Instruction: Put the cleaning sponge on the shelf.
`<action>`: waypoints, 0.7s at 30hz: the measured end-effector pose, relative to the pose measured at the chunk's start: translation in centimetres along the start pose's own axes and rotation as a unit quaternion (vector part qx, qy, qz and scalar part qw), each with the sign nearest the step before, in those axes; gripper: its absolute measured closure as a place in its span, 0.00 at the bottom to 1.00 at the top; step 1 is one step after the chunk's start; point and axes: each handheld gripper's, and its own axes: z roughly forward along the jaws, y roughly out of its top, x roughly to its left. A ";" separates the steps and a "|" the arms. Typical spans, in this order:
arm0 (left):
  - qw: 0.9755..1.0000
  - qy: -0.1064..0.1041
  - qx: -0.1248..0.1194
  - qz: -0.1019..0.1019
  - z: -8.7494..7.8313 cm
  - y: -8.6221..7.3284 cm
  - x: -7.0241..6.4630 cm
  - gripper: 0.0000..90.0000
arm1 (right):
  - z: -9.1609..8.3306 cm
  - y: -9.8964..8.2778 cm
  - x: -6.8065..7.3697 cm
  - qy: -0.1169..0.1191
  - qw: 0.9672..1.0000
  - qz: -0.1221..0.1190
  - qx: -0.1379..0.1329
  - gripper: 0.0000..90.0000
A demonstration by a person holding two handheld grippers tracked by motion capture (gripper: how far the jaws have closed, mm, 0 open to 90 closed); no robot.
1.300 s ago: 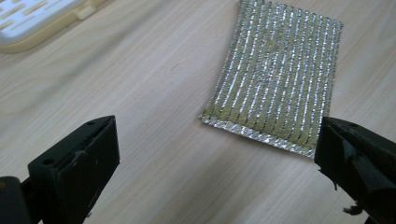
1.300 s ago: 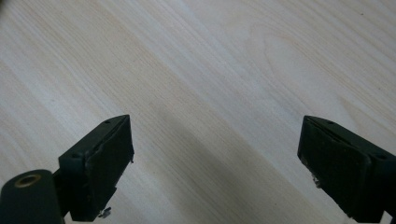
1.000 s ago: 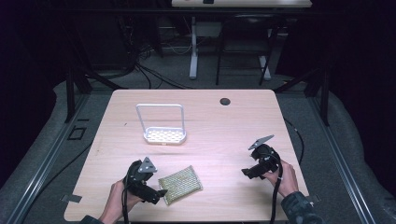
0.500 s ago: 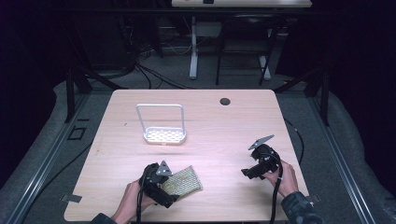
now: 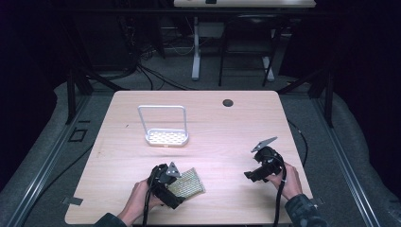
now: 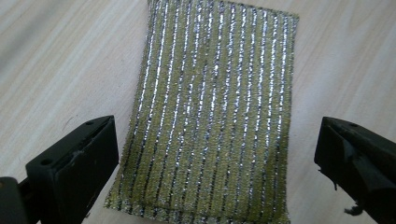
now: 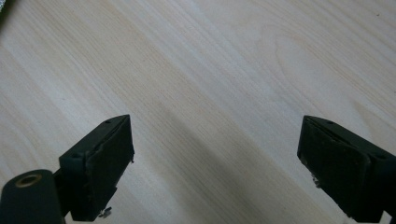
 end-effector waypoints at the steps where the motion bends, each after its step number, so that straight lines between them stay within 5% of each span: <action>1: 1.000 0.001 0.002 0.000 0.1 0.0 0.0 0.00 | 0.0 0.0 0.0 0.001 1.000 0.000 -0.001 0.11; 21: 0.999 0.017 0.040 0.006 1.3 -0.1 -0.3 0.07 | -0.2 0.0 -0.1 -0.002 1.000 -0.004 -0.002 0.11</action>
